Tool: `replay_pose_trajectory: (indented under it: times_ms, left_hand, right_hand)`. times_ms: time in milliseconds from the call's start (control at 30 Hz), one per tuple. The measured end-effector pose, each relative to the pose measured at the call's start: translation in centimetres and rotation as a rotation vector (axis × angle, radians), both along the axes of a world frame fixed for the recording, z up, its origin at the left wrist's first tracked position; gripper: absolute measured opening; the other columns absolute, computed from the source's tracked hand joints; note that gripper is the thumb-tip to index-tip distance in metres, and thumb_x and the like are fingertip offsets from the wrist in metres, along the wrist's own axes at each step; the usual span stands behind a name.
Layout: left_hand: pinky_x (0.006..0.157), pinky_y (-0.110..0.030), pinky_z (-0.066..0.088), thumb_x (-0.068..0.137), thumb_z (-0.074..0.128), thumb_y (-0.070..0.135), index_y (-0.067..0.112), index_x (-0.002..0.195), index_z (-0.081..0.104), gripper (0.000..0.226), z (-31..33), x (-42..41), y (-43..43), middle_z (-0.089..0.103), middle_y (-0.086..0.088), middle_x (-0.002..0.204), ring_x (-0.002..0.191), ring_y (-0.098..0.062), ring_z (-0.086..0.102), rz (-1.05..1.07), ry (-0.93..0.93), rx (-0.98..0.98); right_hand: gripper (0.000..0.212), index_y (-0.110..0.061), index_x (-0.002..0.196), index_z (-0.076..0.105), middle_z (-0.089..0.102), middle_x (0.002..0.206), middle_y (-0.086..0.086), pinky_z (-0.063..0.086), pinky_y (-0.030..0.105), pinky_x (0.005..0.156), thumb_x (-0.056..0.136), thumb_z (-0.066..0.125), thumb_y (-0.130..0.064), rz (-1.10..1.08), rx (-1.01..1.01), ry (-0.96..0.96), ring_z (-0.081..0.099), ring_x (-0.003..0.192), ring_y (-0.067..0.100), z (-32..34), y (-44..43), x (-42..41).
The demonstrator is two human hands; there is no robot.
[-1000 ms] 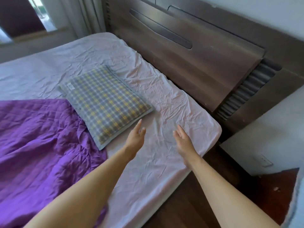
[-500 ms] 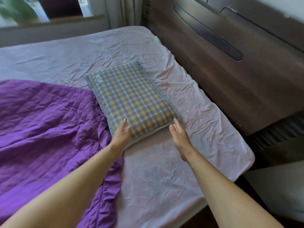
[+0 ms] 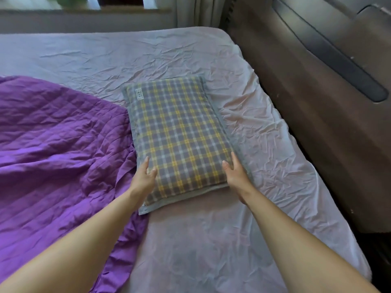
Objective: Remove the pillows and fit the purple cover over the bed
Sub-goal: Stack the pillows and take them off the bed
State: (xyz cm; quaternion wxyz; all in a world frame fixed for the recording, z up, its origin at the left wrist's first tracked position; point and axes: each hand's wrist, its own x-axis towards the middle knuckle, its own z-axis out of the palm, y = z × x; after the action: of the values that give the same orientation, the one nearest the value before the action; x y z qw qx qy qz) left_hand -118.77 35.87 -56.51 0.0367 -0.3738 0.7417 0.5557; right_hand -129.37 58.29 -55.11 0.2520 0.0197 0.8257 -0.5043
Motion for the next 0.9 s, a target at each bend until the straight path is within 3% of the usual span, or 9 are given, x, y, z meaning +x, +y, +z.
replay_pose_trajectory:
  times_ms: [167, 367, 467, 700, 833, 900]
  left_hand:
    - [0.113, -0.043, 0.029, 0.098, 0.045, 0.02, 0.023, 0.15, 0.014, 0.061, -3.0, -0.9, -1.0, 0.013, 0.002, 0.157, 0.142, -0.019, 0.021, 0.02, -0.064, -0.033]
    - [0.116, -0.037, 0.023, 0.096, 0.047, 0.014, 0.027, 0.15, 0.011, 0.066, -5.6, -1.6, -1.7, 0.014, 0.006, 0.156, 0.141, -0.016, 0.022, 0.082, -0.048, 0.05]
    - [0.111, -0.03, 0.028, 0.095, 0.049, 0.01, 0.03, 0.149, 0.013, 0.068, -6.0, -2.0, -1.5, 0.021, 0.007, 0.154, 0.138, -0.016, 0.03, 0.137, -0.013, 0.085]
    - [0.073, -0.016, 0.041, 0.093, 0.05, 0.004, 0.035, 0.146, 0.022, 0.068, -5.1, -0.9, -0.8, 0.03, 0.003, 0.15, 0.096, -0.004, 0.05, 0.153, 0.027, 0.002]
    - [0.094, -0.025, 0.038, 0.088, 0.054, 0.004, 0.033, 0.145, 0.03, 0.068, -4.6, 3.5, 0.4, 0.036, 0.002, 0.146, 0.124, -0.013, 0.043, 0.108, -0.019, -0.093]
    - [0.096, -0.022, 0.032, 0.088, 0.053, 0.005, 0.028, 0.145, 0.03, 0.066, -4.3, 5.1, 1.0, 0.037, 0.0, 0.145, 0.129, -0.014, 0.038, 0.069, -0.036, -0.127]
  right_hand:
    - [0.066, -0.021, 0.151, 0.001, 0.004, 0.159, 0.006, 0.01, 0.043, 0.118, 0.099, 0.04, -0.036, 0.092, 0.295, 0.03, 0.007, 0.145, 0.024, -4.0, 0.6, -3.5]
    - [0.075, -0.016, 0.15, -0.007, 0.002, 0.158, 0.013, 0.008, 0.039, 0.117, 0.098, 0.04, -0.041, 0.15, 0.504, -0.012, 0.006, 0.144, 0.031, -6.4, 1.1, -5.6]
    - [0.076, -0.015, 0.15, -0.007, 0.015, 0.156, 0.015, 0.012, 0.042, 0.116, 0.097, 0.038, -0.046, 0.16, 0.597, -0.018, 0.015, 0.142, 0.035, -6.7, 0.8, -6.0]
    - [0.066, -0.015, 0.149, 0.018, 0.036, 0.147, 0.017, 0.023, 0.046, 0.112, 0.096, 0.031, -0.052, 0.068, 0.625, 0.09, 0.031, 0.134, 0.036, -6.0, 1.2, -4.5]
    - [0.055, -0.009, 0.139, 0.039, 0.055, 0.13, 0.019, 0.037, 0.041, 0.097, 0.098, 0.03, -0.046, -0.004, 0.658, 0.168, 0.048, 0.119, 0.037, -5.6, 4.0, 1.1]
    - [0.053, -0.011, 0.135, 0.044, 0.059, 0.123, 0.018, 0.041, 0.04, 0.09, 0.098, 0.028, -0.046, 0.004, 0.718, 0.157, 0.053, 0.113, 0.036, -5.7, 5.4, 3.4]
